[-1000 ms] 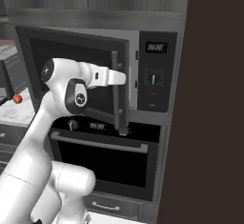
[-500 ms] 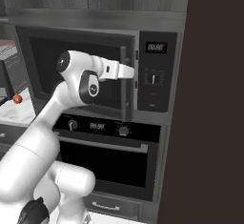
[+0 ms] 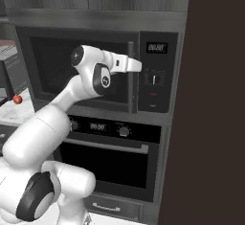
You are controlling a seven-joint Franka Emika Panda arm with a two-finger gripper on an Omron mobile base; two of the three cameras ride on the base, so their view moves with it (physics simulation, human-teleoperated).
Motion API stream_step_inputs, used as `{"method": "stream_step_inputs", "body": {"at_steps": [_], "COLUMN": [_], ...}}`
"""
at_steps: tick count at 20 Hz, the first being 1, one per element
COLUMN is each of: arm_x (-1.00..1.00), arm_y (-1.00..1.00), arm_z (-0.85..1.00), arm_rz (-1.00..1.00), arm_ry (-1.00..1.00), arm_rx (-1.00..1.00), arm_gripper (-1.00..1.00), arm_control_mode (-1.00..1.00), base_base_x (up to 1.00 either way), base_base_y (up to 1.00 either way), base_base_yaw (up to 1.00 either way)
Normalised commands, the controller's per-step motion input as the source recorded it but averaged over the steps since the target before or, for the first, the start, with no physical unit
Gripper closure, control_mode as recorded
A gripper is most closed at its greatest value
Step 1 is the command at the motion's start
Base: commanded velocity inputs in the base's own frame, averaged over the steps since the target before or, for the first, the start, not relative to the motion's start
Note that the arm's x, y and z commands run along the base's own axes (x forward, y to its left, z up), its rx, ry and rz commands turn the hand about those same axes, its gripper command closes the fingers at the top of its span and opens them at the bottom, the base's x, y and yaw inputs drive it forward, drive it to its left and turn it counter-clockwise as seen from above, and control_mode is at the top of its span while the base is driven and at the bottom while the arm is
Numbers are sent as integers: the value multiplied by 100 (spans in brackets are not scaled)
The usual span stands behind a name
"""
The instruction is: Pick the mug from the counter and place it inside the microwave. Then close the microwave.
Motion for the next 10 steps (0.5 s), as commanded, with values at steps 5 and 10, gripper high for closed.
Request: {"method": "stream_step_inputs", "body": {"at_steps": [5,10], "arm_x": [48,43], "arm_y": [-10,-10], "arm_z": [0,0], "arm_rz": [1,1], "arm_ry": [0,0], "arm_rx": [0,0], "arm_gripper": [-100,-100], "arm_control_mode": [-100,-100], "base_base_x": [0,0], "base_base_y": [0,0], "base_base_yaw": [0,0]}}
